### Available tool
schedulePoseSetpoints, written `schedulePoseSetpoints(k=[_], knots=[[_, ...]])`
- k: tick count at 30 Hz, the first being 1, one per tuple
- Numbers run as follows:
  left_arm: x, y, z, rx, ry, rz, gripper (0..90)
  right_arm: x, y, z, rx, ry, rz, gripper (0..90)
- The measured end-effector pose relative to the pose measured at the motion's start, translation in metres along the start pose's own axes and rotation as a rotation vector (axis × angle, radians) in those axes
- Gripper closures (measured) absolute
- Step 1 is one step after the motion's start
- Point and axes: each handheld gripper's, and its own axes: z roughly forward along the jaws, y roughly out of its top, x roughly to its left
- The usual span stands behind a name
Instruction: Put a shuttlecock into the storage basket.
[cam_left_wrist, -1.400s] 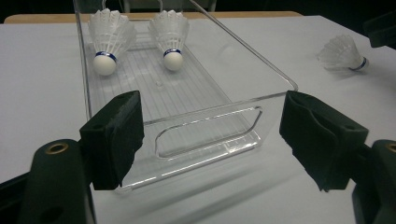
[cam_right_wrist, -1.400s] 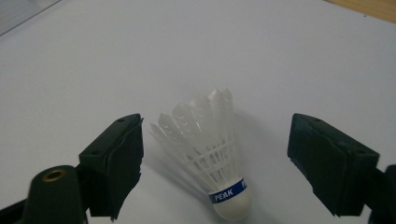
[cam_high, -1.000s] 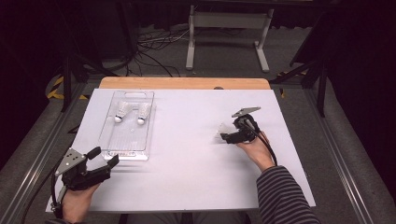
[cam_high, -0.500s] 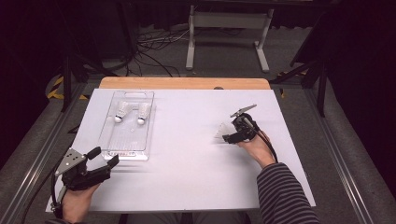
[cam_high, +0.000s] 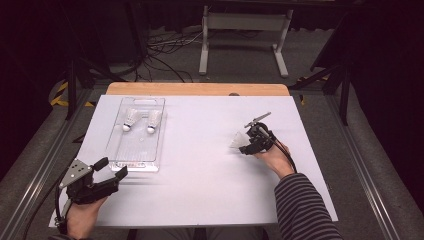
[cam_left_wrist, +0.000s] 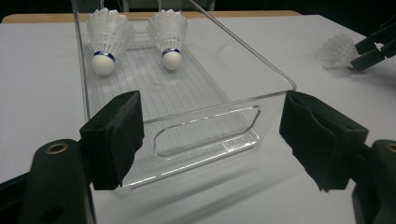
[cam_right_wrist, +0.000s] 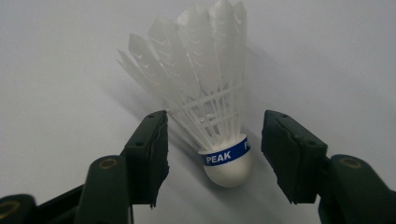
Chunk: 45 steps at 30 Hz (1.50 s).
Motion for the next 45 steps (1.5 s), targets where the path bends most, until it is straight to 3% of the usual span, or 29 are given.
schedulePoseSetpoints(k=[23,34,45], knots=[[0.0003,0.0,0.0005,0.003,-0.003,0.006,23.1,0.0018,-0.0008,0.0001,0.032,0.017,-0.039,63.8],[0.0003,0.0,0.001,0.006,-0.006,0.004,23.1,0.0025,0.0001,-0.0019,0.023,0.012,-0.04,65.4],[-0.0003,0.0001,0.0009,0.004,-0.007,0.005,23.1,0.0072,0.0009,-0.005,0.03,0.045,-0.06,65.7]])
